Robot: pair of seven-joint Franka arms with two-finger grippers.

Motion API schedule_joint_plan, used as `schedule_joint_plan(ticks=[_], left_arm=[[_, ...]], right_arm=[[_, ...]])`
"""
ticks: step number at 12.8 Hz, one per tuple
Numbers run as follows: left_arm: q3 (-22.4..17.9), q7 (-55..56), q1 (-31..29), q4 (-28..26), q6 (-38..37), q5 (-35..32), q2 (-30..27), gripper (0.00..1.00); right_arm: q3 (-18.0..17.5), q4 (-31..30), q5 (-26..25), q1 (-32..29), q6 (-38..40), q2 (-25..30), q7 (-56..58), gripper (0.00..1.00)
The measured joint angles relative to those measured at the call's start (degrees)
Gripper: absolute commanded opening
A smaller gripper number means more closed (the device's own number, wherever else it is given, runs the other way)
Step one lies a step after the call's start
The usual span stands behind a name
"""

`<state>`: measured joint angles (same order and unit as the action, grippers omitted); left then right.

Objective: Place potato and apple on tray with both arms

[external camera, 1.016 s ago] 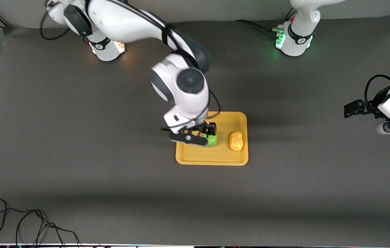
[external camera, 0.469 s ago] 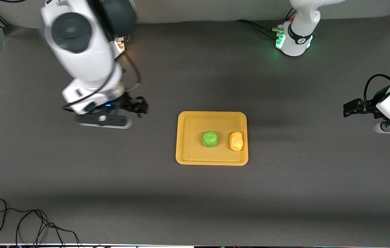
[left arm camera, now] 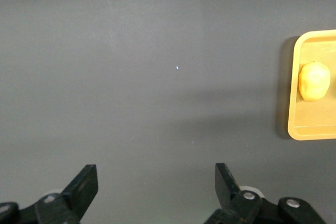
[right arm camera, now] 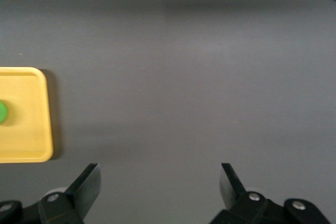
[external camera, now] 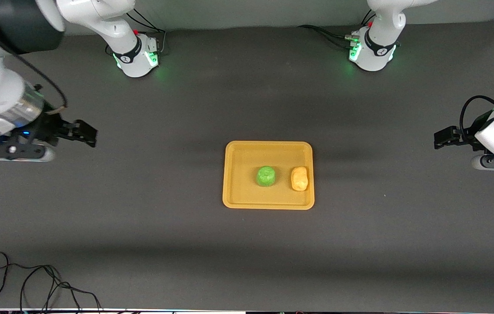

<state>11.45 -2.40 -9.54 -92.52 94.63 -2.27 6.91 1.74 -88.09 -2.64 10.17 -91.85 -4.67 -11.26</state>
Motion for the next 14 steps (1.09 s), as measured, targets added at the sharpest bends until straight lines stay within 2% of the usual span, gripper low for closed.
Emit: schedule_joint_plan(ticks=[2, 5, 14], left_arm=[[0.02, -0.01, 0.00, -0.01, 0.38, 0.00, 0.08, 0.99], [0.04, -0.04, 0.00, -0.01, 0.42, 0.00, 0.08, 0.99], [-0.43, -1.33, -0.63, -0.04, 0.43, 0.00, 0.32, 0.99]], right_arm=[[-0.08, -3.96, 0.12, -4.18, -1.45, 2.38, 3.85, 1.00], [-0.03, -5.17, 2.02, -8.93, -1.66, 2.97, 9.04, 1.00], [0.29, -4.93, 2.57, -10.48, -2.53, 2.17, 9.80, 1.00]])
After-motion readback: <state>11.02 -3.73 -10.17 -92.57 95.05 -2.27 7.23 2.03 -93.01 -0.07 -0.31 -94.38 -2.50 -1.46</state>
